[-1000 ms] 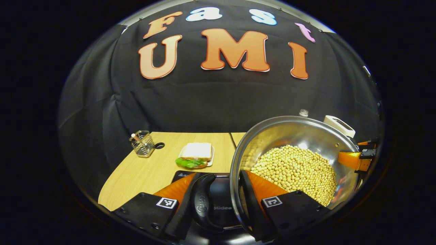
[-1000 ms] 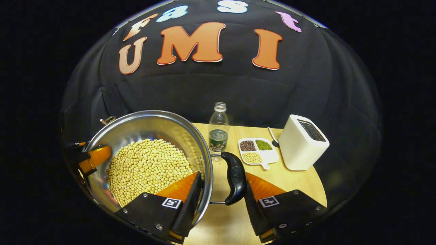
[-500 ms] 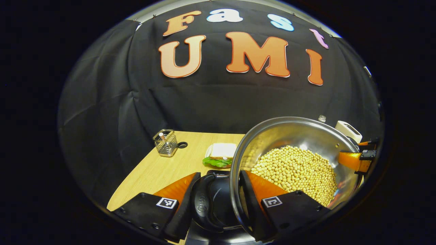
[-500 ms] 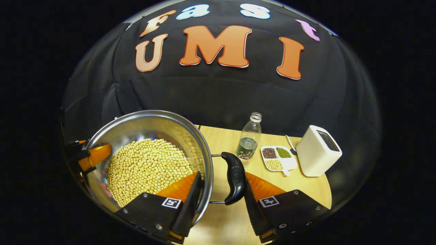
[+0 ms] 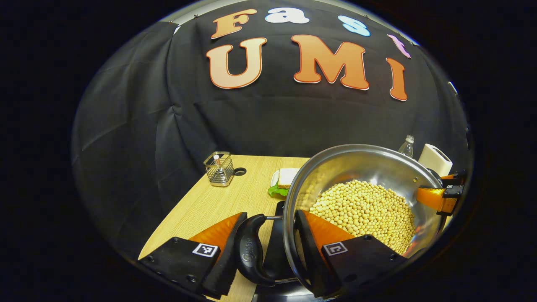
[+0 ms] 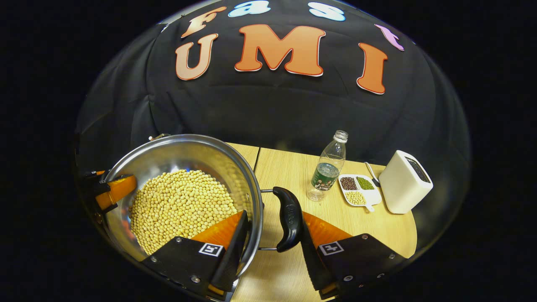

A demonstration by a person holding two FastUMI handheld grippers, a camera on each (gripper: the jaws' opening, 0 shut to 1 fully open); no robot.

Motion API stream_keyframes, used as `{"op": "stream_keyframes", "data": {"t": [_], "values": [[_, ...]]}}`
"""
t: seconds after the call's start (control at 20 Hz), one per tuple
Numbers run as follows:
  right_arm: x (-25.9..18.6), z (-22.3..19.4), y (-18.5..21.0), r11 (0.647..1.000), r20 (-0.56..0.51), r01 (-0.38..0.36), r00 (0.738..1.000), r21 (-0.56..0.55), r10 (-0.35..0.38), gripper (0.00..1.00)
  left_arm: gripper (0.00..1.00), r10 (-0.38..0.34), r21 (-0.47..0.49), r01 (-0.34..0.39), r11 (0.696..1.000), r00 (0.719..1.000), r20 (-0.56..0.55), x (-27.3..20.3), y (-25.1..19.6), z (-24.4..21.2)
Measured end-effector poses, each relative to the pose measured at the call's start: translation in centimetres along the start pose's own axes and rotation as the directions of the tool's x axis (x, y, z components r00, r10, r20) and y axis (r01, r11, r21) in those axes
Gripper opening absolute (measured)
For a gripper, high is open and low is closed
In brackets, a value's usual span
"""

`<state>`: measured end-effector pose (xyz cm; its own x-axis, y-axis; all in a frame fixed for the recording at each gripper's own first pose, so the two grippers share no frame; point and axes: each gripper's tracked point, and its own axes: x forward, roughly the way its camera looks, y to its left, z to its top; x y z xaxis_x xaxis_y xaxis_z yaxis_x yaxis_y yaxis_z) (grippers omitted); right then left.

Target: First push the handle of the pot to place it horizontally, then grasp the pot with both hands and set it on the induction cooktop.

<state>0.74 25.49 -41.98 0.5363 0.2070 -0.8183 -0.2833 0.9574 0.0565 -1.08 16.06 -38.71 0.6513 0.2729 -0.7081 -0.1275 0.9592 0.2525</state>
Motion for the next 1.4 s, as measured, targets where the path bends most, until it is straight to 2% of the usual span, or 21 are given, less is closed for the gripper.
{"op": "stream_keyframes", "data": {"t": [0.15,0.2,0.25,0.5,0.55,0.6,0.7,0.85,0.9,1.05,1.1,1.15,1.3,1.35,1.4], "values": [[0.7,-0.6,0.3,1.0,-0.019,-0.001,1.0,-0.004,0.001,0.68,0.76,-0.001,0.001,0.001,1.0,1.0,-0.023,0.6,0.4,-0.7],[0.9,-0.8,0.4,1.0,-0.023,-0.002,1.0,-0.002,0.002,0.69,0.73,-0.001,0.001,0.001,1.0,1.0,-0.03,0.8,0.5,-0.9],[1.1,-1.0,0.4,1.0,-0.028,-0.001,1.0,-0.003,0.001,0.69,0.76,-0.003,0.003,0.003,1.0,0.999,-0.039,1.0,0.5,-1.1],[1.9,-2.0,0.9,1.0,-0.053,0.006,0.999,0.0,-0.006,0.69,0.77,-0.011,0.01,0.012,1.0,0.998,-0.069,1.9,0.5,-2.1],[2.0,-2.2,0.9,1.0,-0.058,0.009,0.998,-0.003,-0.009,0.68,0.74,-0.015,0.009,0.015,1.0,0.997,-0.075,2.1,0.5,-2.2],[2.2,-2.3,0.9,1.0,-0.061,0.012,0.998,-0.001,-0.012,0.69,0.8,-0.018,0.008,0.019,1.0,0.997,-0.078,2.3,0.5,-2.4],[2.5,-2.6,1.0,1.0,-0.071,0.017,0.997,-0.003,-0.017,0.69,0.74,-0.022,0.004,0.023,1.0,0.996,-0.084,2.7,0.5,-2.8],[3.1,-2.8,1.2,1.0,-0.085,0.022,0.996,-0.002,-0.022,0.68,0.74,-0.02,0.002,0.02,1.0,0.995,-0.099,3.3,0.4,-3.1],[3.3,-2.9,1.3,1.0,-0.089,0.02,0.996,0.0,-0.02,0.69,0.77,-0.02,0.005,0.021,1.0,0.995,-0.101,3.4,0.4,-3.1],[3.6,-3.4,1.2,1.0,-0.099,0.019,0.995,0.003,-0.019,0.69,0.74,-0.018,0.006,0.019,1.0,0.994,-0.111,3.7,0.2,-3.2],[3.6,-3.6,1.3,1.0,-0.103,0.018,0.994,0.0,-0.018,0.69,0.8,-0.02,0.006,0.02,1.0,0.993,-0.114,3.8,0.2,-3.4],[3.8,-3.7,1.5,1.0,-0.107,0.017,0.994,0.0,-0.017,0.69,0.77,-0.019,0.003,0.02,1.0,0.993,-0.12,3.9,0.2,-3.5],[4.0,-4.1,1.6,1.0,-0.119,0.015,0.993,-0.007,-0.016,0.69,0.8,-0.018,-0.001,0.018,1.0,0.991,-0.135,4.5,0.2,-3.8],[3.9,-4.3,1.7,1.0,-0.121,0.018,0.992,-0.008,-0.018,0.69,0.77,-0.016,-0.005,0.015,1.0,0.99,-0.14,4.5,0.1,-4.0],[3.9,-4.5,1.7,1.0,-0.126,0.02,0.992,-0.01,-0.021,0.69,0.8,-0.015,-0.005,0.014,1.0,0.989,-0.146,4.4,0.1,-4.2]]}}
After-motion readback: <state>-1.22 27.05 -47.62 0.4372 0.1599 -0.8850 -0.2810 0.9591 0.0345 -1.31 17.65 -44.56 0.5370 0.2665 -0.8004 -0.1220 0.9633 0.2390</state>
